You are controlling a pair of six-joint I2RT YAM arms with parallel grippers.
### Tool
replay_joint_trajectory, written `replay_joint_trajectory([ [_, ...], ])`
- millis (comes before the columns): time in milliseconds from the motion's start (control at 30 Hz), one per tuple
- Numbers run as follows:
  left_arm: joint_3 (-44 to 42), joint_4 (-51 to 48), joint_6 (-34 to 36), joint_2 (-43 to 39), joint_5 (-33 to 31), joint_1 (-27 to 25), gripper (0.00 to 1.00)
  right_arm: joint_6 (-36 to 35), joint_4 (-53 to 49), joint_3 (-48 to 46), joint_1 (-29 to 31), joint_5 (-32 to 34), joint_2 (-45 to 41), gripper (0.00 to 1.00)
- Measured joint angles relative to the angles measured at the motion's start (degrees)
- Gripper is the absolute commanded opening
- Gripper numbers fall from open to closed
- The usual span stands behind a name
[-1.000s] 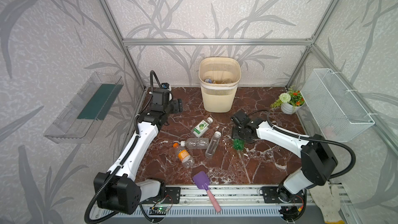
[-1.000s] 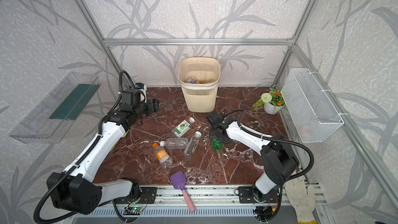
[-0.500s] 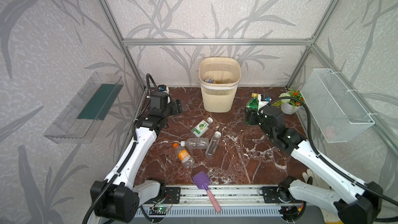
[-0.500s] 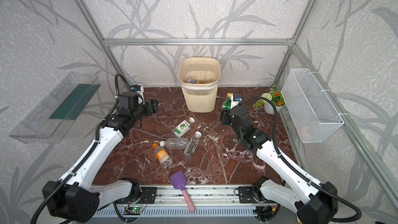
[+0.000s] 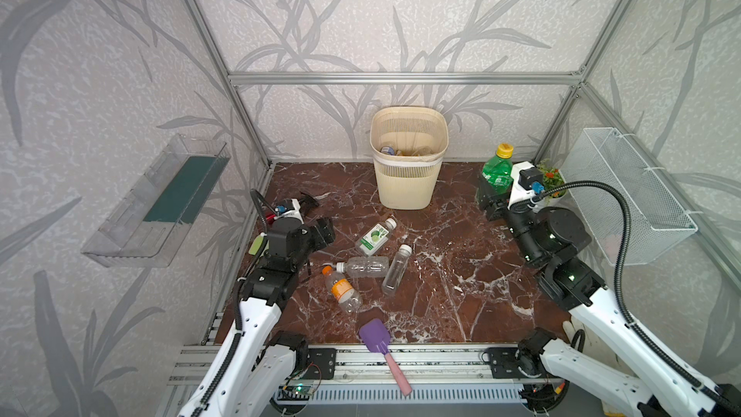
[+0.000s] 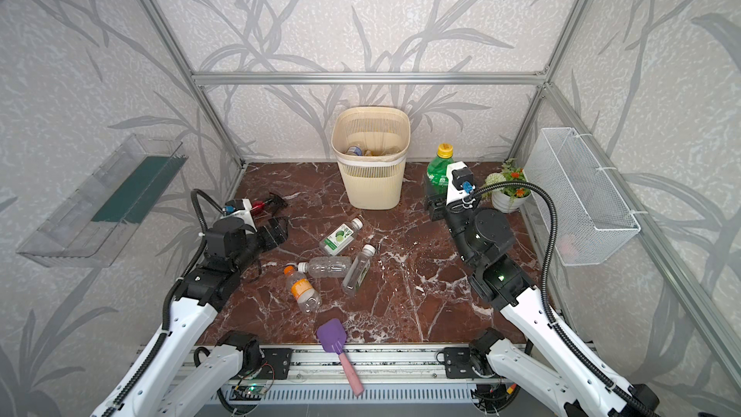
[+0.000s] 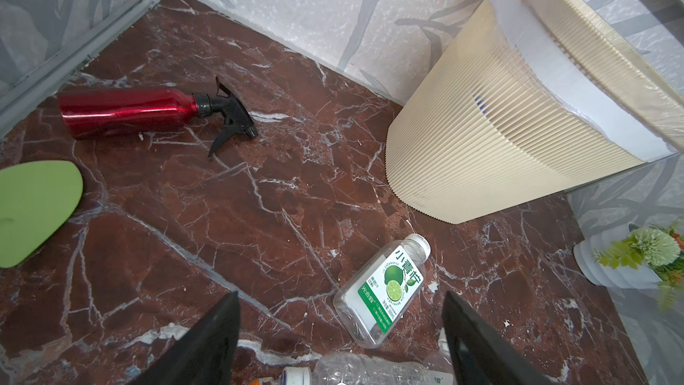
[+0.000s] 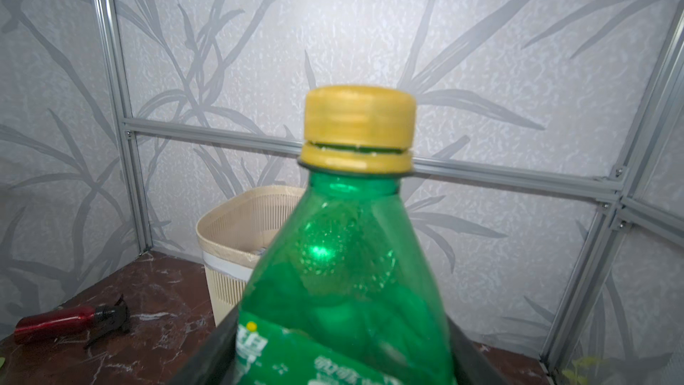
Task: Throw the plastic bottles in the bin
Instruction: 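Lift the green bottle with the right gripper and raise it high, then release the green bottle into the bin from the right gripper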
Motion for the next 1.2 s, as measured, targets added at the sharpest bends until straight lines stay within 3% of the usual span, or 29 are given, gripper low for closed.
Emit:
replay_joint_trajectory([
  [233,-4.8,-1.8,-5.6,-5.9,-0.1,0.0,0.84,-3.4,7.2,7.9,0.0,-5.2,3.0,0.67],
  [400,-7.8,-4.6,-8.9,-12.1,-1.1,0.0,0.85,-3.4,11.9,20.0,0.0,-6.7,14.1,0.66],
  [500,-9.9,-5.5,-10.3,-15.3,-1.5,0.0,0.85,-1.5,6.4,38.0,-0.4,-7.0,29.5,0.84],
  [567,-10.4,-6.9,-10.8,-16.3,-1.6,0.0,0.87,1.1,-3.9,57.2,-1.1,-8.0,44.1,0.98],
  [633,-10.4,-8.1,-11.0,-16.6,-1.6,0.0,0.88,3.4,-14.0,71.2,-1.9,-8.5,55.5,0.99],
  [700,-10.4,-9.4,-10.8,-17.0,-1.6,0.0,0.89,4.9,-22.6,76.6,-2.7,-8.8,61.9,0.99],
  [800,-10.2,-11.6,-9.8,-17.3,-1.8,0.0,0.90,6.4,-29.1,70.5,-3.4,-8.3,62.8,0.99],
  [900,-9.3,-13.2,-9.2,-16.7,-2.3,0.0,0.90,6.6,-29.8,59.1,-3.6,-6.6,57.4,0.99],
  [1200,-7.7,-15.0,-9.5,-11.2,-1.7,-0.1,0.91,7.0,-18.5,37.0,-4.4,-1.2,30.5,0.99],
])
